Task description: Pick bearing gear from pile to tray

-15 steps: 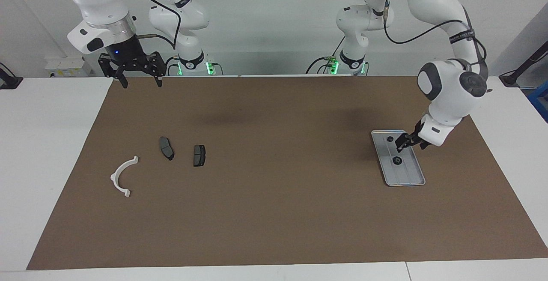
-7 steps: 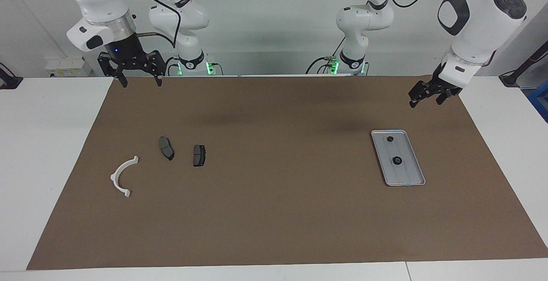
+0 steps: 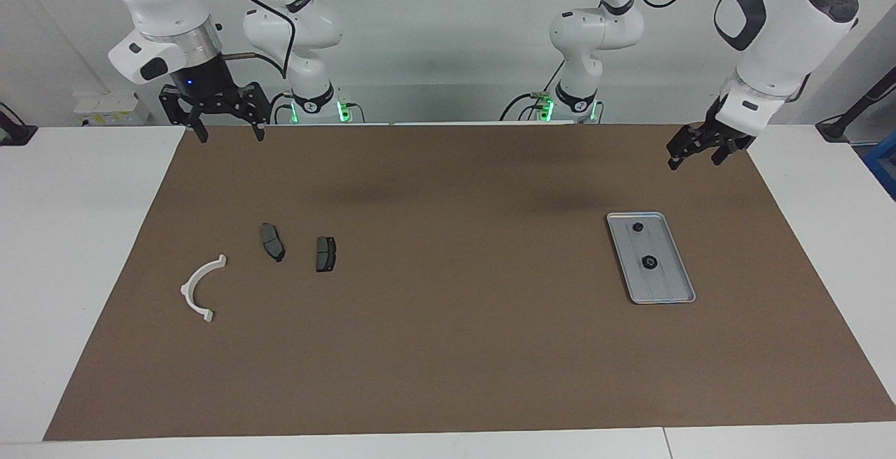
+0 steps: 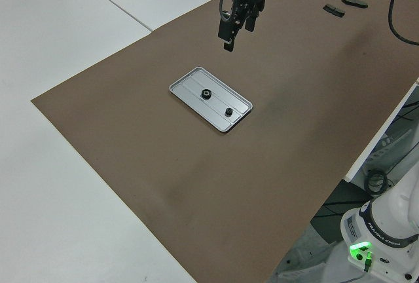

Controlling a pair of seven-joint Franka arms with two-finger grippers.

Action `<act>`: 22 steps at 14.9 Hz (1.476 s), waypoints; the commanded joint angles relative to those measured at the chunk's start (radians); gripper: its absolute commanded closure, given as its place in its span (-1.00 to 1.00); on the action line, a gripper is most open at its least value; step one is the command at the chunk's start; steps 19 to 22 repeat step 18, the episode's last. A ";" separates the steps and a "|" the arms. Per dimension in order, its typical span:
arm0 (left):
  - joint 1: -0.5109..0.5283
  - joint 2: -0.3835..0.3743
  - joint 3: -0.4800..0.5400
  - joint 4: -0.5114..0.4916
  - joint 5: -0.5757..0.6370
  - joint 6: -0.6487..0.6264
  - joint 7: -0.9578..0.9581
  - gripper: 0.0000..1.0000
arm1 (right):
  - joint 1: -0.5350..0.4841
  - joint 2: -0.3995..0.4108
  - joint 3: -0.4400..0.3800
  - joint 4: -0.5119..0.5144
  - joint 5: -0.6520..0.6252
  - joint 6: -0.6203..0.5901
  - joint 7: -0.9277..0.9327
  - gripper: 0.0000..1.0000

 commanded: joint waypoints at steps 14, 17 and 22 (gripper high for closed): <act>-0.005 0.045 -0.080 0.163 0.027 -0.104 0.011 -1.00 | -0.013 -0.021 0.001 -0.023 0.021 0.021 -0.015 -1.00; -0.005 0.043 -0.080 0.162 0.026 -0.097 0.008 -1.00 | -0.014 -0.021 0.001 -0.023 0.021 0.021 -0.015 -1.00; -0.005 0.043 -0.080 0.159 0.024 -0.097 0.005 -1.00 | -0.013 -0.021 0.001 -0.023 0.022 0.021 -0.015 -1.00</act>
